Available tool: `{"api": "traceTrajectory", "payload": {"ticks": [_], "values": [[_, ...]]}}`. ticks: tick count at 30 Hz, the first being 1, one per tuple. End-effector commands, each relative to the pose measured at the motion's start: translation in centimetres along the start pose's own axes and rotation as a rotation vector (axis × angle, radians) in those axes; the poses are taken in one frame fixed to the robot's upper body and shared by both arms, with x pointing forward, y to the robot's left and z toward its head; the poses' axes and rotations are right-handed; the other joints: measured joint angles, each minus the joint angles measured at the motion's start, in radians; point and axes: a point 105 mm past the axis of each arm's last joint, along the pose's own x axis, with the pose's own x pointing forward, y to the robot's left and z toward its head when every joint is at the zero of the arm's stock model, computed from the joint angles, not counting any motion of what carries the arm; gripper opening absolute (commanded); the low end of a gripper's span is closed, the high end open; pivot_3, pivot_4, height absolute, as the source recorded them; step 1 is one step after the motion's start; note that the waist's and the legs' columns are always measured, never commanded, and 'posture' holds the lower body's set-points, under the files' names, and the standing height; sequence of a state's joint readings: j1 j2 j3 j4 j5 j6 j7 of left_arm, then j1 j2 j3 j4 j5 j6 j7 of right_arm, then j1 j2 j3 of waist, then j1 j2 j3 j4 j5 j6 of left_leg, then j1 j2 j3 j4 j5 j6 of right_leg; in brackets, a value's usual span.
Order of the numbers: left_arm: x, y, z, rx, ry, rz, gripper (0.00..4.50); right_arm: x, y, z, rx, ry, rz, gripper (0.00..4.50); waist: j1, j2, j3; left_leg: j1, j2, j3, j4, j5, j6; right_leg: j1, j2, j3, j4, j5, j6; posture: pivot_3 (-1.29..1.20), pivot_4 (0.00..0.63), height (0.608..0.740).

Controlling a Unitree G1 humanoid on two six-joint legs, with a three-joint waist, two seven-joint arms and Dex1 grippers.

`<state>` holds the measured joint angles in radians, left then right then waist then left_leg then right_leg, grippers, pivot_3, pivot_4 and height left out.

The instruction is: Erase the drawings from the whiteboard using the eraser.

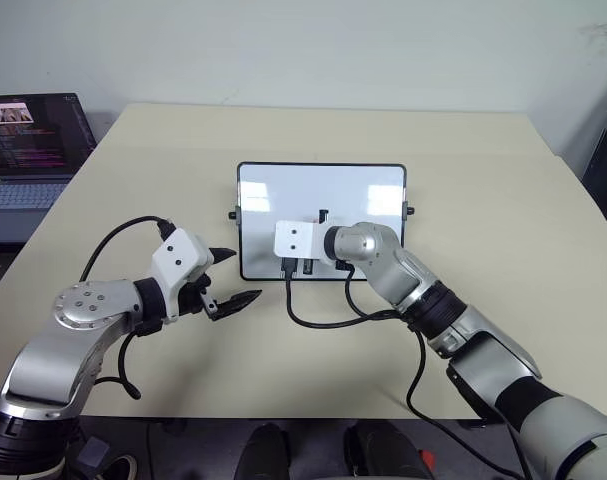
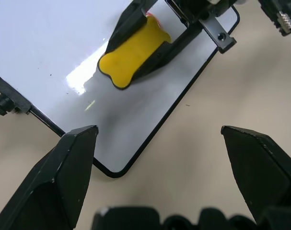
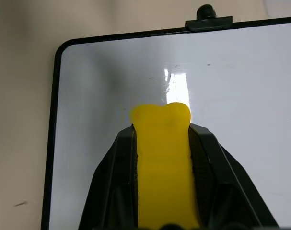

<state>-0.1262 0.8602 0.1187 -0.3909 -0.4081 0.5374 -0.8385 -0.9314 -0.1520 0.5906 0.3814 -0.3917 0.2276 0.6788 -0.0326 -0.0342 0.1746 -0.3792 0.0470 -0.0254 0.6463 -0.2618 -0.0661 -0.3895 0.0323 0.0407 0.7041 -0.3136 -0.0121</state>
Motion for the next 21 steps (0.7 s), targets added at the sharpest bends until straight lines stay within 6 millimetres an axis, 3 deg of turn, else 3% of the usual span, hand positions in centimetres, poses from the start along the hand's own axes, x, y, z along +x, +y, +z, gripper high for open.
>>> {"api": "traceTrajectory", "payload": {"ticks": [1, 5, 11, 15, 18, 21], "values": [[0.0, 0.2, 0.9, 0.040, -0.025, 0.007, 4.50, -0.2, -2.7, -1.0, 0.009, 0.043, -0.152, 1.10, -0.001, 0.000, 0.000, 0.000, 0.000, 0.000, 0.000, 0.000, 0.000, 0.000, 0.000, 0.000, 0.000, 0.000, 0.000, 0.00, 0.150, 0.740], [0.0, 0.1, 0.9, 0.040, -0.025, 0.004, 4.50, -0.1, -3.1, -0.7, 0.010, 0.031, -0.172, 1.10, 0.001, 0.000, 0.000, 0.000, 0.000, 0.000, 0.000, 0.000, 0.000, 0.000, 0.000, 0.000, 0.001, 0.000, 0.000, 0.00, 0.150, 0.740], [-0.1, 0.1, 0.9, 0.040, -0.023, 0.004, 4.50, 0.7, 1.2, 0.7, 0.022, -0.026, 0.034, 1.10, 0.000, 0.000, 0.000, 0.000, 0.000, 0.000, -0.001, 0.000, 0.000, 0.000, 0.000, 0.000, -0.001, 0.000, 0.000, 0.00, 0.150, 0.740], [0.0, 0.0, 0.9, 0.046, -0.027, 0.001, 4.50, 1.0, -0.8, 2.6, 0.009, -0.083, -0.093, 1.10, -0.003, 0.001, 0.001, -0.001, 0.000, 0.000, -0.001, 0.000, 0.000, -0.001, 0.000, 0.000, -0.002, 0.000, 0.000, 0.00, 0.150, 0.740], [0.2, 0.0, 1.1, 0.059, -0.039, 0.002, 4.50, 0.6, -0.8, 2.4, 0.066, -0.107, -0.105, 1.10, -0.002, 0.001, 0.001, -0.002, 0.000, 0.000, -0.001, 0.000, 0.000, -0.001, 0.000, 0.000, -0.002, 0.000, 0.000, 0.00, 0.150, 0.740], [0.3, 0.1, 1.1, 0.067, -0.051, 0.012, 4.50, -0.4, -0.6, 3.3, 0.265, -0.197, -0.093, 1.10, 0.002, 0.001, 0.001, -0.004, 0.000, 0.000, -0.001, 0.000, 0.000, -0.001, 0.000, 0.000, -0.005, 0.000, 0.000, 0.00, 0.150, 0.740]]}}
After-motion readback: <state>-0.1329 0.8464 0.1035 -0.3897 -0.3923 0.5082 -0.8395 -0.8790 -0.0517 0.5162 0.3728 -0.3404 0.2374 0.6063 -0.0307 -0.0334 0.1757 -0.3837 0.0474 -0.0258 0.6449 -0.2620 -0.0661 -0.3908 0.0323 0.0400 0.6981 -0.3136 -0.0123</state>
